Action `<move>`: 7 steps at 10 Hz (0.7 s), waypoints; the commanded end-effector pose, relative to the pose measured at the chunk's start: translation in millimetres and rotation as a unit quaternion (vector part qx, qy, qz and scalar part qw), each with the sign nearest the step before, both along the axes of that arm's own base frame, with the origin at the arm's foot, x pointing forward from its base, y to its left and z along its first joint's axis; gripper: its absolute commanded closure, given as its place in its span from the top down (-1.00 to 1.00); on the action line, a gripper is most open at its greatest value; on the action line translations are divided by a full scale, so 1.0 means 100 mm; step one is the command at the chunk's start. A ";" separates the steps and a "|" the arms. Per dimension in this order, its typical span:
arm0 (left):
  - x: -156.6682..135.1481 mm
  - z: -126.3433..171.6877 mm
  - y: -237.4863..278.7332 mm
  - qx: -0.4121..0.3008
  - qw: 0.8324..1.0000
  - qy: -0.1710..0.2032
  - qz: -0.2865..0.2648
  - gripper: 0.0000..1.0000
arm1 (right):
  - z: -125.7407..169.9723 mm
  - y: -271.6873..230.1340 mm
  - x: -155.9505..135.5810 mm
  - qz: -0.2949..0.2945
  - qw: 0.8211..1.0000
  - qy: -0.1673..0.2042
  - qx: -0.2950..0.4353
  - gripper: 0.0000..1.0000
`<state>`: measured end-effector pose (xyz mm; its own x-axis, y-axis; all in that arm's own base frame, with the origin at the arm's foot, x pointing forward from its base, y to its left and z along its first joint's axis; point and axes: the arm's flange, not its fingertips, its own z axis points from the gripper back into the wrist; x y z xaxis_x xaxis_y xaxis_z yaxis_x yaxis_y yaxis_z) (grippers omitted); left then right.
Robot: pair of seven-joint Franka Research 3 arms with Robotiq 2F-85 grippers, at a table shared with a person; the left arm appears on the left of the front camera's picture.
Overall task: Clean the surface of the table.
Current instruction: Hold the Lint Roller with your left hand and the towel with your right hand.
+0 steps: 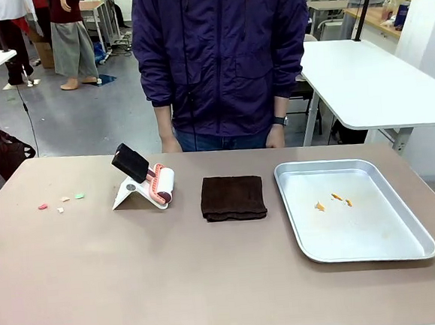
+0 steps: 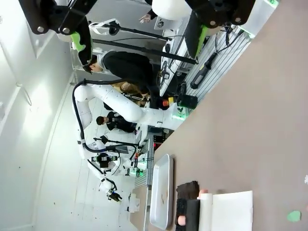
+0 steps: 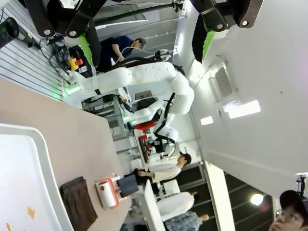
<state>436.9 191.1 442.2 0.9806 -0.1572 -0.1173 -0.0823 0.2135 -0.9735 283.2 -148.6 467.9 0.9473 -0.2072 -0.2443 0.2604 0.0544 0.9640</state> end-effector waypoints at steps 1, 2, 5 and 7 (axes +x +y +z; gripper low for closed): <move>-0.08 0.10 -0.12 0.003 1.000 -0.012 0.001 1.00 | 0.08 0.03 -0.04 0.007 1.000 -0.001 -0.004 1.00; -0.08 0.10 -0.12 0.003 1.000 -0.012 0.001 1.00 | 0.00 0.00 0.00 0.000 1.000 0.000 0.000 1.00; 0.04 0.35 -0.44 0.025 0.999 -0.030 -0.013 1.00 | 0.42 0.67 0.19 0.000 0.995 -0.067 -0.075 1.00; 0.19 0.59 -0.92 0.088 0.993 -0.056 -0.050 1.00 | 0.67 1.21 0.38 0.019 0.986 -0.087 -0.139 1.00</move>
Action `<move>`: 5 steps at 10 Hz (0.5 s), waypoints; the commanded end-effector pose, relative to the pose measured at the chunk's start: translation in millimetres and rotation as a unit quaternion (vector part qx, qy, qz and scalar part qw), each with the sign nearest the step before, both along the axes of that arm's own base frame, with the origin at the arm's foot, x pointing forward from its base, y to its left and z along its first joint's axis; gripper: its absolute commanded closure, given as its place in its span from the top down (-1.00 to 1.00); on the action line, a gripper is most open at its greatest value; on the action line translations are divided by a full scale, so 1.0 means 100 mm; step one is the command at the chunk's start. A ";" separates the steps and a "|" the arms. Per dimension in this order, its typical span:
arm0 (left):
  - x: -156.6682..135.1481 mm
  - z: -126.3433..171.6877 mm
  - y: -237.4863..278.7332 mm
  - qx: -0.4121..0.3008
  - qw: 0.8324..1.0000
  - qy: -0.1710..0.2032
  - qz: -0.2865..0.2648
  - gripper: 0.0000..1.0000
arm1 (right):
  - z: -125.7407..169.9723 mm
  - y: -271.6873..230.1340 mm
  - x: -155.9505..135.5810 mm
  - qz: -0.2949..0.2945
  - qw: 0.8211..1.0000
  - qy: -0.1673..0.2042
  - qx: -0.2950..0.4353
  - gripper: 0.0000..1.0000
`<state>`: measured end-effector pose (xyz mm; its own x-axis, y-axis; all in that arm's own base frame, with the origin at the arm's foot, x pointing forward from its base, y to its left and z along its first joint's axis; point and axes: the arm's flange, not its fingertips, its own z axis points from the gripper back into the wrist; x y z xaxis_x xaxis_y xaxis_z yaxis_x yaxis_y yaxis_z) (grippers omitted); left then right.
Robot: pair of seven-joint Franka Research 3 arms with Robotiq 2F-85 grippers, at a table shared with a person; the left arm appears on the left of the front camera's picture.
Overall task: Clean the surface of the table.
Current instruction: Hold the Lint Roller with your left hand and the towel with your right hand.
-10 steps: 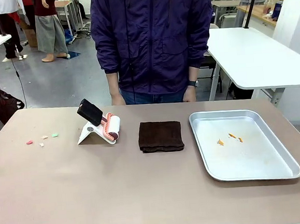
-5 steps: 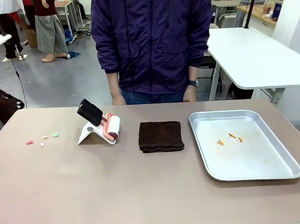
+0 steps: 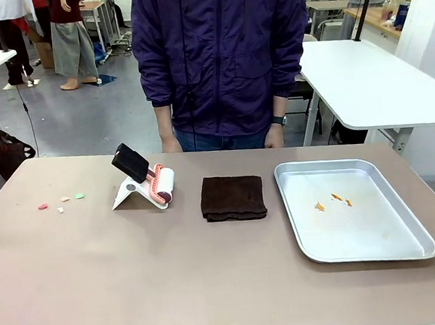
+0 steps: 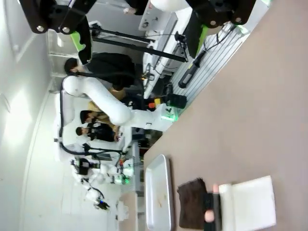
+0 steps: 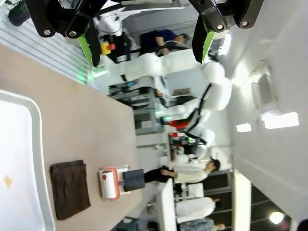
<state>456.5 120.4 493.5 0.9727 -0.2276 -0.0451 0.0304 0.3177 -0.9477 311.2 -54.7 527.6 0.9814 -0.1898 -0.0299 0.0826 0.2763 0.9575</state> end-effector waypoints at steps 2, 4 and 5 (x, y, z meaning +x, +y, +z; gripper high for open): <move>0.11 0.26 -0.63 0.091 0.995 -0.022 -0.014 1.00 | 0.21 0.85 0.30 0.037 0.995 -0.010 -0.096 1.00; 0.25 0.38 -1.13 0.180 0.983 -0.022 -0.011 1.00 | 0.25 1.61 0.52 0.053 0.984 -0.029 -0.168 1.00; 0.31 0.38 -1.31 0.218 0.976 -0.019 -0.017 1.00 | 0.20 1.96 0.58 0.064 0.976 -0.031 -0.206 1.00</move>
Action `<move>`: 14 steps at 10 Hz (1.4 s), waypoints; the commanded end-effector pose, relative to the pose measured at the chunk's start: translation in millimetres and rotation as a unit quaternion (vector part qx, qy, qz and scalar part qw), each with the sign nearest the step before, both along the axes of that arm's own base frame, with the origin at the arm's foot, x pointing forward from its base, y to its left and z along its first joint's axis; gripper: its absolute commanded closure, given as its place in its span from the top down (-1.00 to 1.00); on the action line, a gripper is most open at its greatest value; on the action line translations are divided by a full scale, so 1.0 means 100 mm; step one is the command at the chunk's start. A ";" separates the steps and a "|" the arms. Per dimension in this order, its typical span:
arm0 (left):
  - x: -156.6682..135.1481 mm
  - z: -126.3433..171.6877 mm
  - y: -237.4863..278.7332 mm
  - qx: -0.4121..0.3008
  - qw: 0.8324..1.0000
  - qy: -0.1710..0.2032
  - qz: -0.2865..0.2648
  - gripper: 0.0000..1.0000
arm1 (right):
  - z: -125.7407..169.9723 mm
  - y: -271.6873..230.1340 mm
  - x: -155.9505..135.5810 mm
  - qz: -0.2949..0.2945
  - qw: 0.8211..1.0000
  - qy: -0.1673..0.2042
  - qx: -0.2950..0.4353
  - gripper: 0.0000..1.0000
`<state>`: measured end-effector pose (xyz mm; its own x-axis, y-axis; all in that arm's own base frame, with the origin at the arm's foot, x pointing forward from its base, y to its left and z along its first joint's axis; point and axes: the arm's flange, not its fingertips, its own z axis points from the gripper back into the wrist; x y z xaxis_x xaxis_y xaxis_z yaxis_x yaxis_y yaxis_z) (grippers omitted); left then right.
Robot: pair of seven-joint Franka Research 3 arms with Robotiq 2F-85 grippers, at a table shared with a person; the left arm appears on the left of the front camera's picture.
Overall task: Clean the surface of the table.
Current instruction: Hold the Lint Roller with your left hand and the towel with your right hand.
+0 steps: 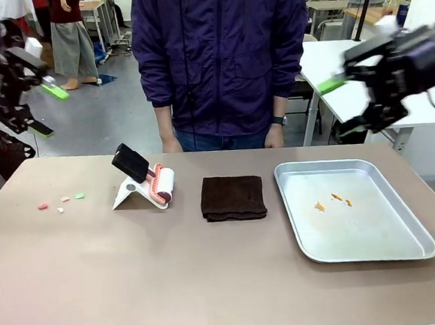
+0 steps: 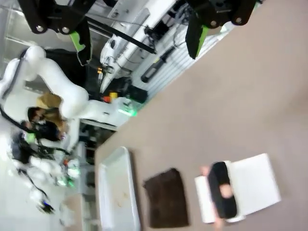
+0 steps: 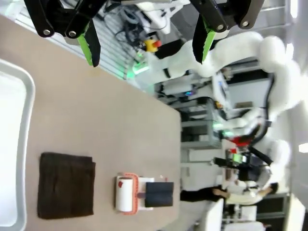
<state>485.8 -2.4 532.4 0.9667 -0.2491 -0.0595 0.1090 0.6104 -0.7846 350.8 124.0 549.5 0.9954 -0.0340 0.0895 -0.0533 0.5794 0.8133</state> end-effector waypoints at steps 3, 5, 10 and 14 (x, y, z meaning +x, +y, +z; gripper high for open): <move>0.18 -0.21 -0.42 0.107 0.994 -0.022 -0.002 1.00 | -0.39 0.89 0.46 -0.052 0.989 0.005 -0.140 1.00; 0.25 -0.40 -0.56 0.108 0.992 -0.059 0.008 1.00 | -0.66 1.12 0.58 -0.086 0.983 0.017 -0.159 1.00; 0.36 -0.57 -0.63 0.115 0.992 -0.052 0.005 1.00 | -1.01 1.04 0.75 -0.045 0.989 0.102 -0.092 1.00; 0.37 -0.59 -0.63 0.115 0.992 -0.050 0.005 1.00 | -1.18 1.17 0.74 -0.069 0.986 0.071 -0.136 1.00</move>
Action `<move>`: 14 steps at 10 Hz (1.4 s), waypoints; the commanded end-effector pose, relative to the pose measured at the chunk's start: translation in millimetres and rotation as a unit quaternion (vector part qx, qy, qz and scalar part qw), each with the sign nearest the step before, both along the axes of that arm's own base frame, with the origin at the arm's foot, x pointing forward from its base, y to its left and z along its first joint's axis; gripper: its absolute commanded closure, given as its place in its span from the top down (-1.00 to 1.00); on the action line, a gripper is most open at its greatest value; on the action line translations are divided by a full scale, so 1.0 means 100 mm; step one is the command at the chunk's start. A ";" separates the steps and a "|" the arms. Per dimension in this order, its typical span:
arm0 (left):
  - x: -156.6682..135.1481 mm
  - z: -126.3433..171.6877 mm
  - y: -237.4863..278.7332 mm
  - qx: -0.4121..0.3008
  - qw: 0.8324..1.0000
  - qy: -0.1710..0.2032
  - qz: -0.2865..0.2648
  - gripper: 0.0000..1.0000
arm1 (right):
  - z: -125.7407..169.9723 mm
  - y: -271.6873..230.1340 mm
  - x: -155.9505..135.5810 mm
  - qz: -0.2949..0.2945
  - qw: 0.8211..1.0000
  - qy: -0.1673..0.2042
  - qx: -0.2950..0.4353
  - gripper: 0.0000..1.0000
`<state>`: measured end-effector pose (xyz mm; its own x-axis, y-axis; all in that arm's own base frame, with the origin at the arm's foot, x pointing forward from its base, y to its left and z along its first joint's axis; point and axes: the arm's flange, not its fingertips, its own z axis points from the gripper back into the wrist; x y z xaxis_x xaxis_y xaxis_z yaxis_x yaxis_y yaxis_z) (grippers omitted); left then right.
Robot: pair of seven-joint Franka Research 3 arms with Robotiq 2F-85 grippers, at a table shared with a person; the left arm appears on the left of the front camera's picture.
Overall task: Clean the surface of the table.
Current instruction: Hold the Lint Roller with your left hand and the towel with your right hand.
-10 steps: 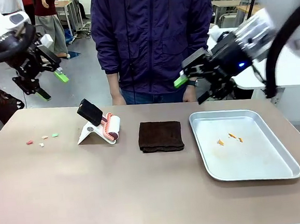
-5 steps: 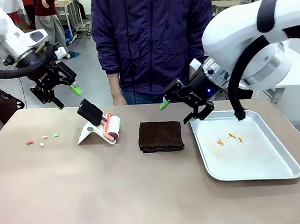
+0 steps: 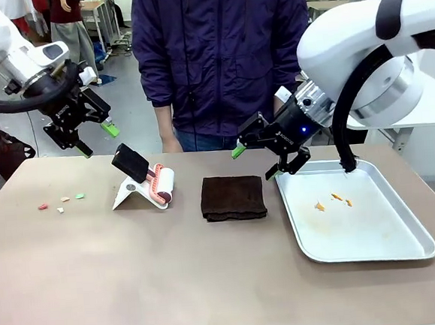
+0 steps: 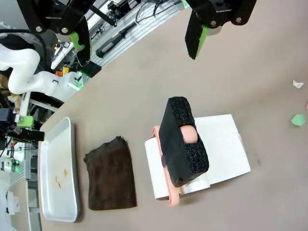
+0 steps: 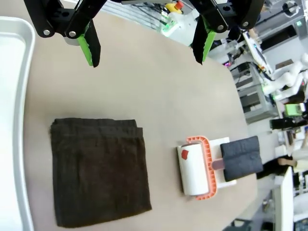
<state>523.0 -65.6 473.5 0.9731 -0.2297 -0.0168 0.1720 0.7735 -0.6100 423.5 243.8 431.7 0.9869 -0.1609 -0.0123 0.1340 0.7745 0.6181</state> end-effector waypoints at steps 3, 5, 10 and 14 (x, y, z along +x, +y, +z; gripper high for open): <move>0.02 -0.30 -0.03 -0.017 0.992 -0.050 0.118 1.00 | -0.36 0.35 0.33 -0.003 0.992 0.024 -0.122 1.00; 0.05 -0.43 0.02 0.004 0.989 -0.046 0.138 1.00 | -0.57 0.56 0.52 -0.002 0.985 0.045 -0.164 1.00; 0.19 -0.76 -0.07 -0.018 0.991 -0.036 0.130 1.00 | -1.01 0.92 0.84 -0.022 0.966 0.063 -0.252 1.00; 0.23 -0.83 -0.13 -0.008 0.993 -0.022 0.114 1.00 | -1.18 0.83 0.93 -0.043 0.953 0.018 -0.299 1.00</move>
<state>542.2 -77.4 388.6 0.9995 0.0160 0.0268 0.0039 0.7884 -0.6151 510.2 320.0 317.1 0.9786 -0.2034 0.0298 0.1998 0.9751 0.0960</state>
